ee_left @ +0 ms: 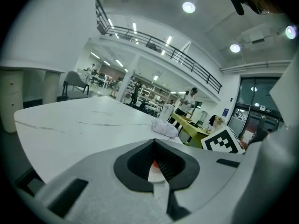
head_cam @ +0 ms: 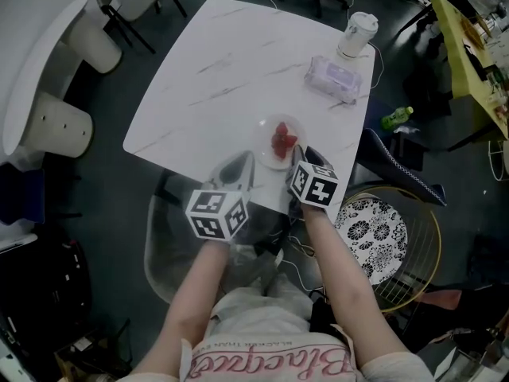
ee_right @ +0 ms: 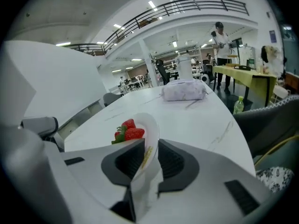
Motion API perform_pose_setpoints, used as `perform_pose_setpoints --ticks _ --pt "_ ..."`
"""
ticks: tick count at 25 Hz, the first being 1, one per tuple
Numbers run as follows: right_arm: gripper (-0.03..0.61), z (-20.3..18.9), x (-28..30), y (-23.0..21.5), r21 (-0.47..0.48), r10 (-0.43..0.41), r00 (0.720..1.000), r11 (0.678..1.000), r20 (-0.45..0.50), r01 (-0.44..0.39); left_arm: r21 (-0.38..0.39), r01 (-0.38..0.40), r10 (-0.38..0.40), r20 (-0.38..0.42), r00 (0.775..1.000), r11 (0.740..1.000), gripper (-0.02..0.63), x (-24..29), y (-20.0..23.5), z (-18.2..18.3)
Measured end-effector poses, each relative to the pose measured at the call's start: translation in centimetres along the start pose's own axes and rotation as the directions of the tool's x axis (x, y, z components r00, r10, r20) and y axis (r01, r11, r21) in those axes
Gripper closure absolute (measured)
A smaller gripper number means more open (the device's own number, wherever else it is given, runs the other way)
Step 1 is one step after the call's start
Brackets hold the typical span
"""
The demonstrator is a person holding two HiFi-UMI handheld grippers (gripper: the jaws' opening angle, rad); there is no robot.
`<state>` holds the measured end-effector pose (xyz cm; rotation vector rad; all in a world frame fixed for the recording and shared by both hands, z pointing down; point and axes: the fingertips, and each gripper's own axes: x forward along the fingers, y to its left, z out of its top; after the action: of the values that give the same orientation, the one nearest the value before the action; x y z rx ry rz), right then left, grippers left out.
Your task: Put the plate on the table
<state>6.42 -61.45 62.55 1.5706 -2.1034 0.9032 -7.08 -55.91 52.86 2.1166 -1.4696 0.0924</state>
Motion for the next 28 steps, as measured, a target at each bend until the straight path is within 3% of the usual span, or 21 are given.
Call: perform_pose_setpoints --ticks 9,13,17,22,28 --pt "0.485 -0.5 2.0 -0.7 -0.255 -0.089 0.994 0.965 -0.07 0.069 0.007 -0.016 0.015 0.007 1.0 1.0 0.611 -0.8 0.3 0.4" --pt "0.52 0.1 1.4 -0.8 -0.263 -0.078 0.996 0.963 -0.043 0.065 0.016 -0.018 0.018 0.013 1.0 1.0 0.611 -1.4 0.2 0.6" --pt "0.531 1.2 -0.6 -0.5 -0.24 -0.039 0.999 0.97 0.004 0.039 0.041 -0.01 0.009 0.025 1.0 0.999 0.611 -2.1 -0.5 1.0" --pt "0.568 2.5 -5.8 1.9 -0.288 0.067 0.994 0.957 0.086 -0.04 0.082 0.005 -0.008 0.039 0.999 0.997 0.611 -3.5 -2.2 1.4" --pt "0.577 3.0 -12.7 4.8 -0.321 0.194 0.969 0.937 0.155 -0.136 0.232 0.012 -0.024 0.051 0.998 0.973 0.611 -6.3 -5.4 1.6"
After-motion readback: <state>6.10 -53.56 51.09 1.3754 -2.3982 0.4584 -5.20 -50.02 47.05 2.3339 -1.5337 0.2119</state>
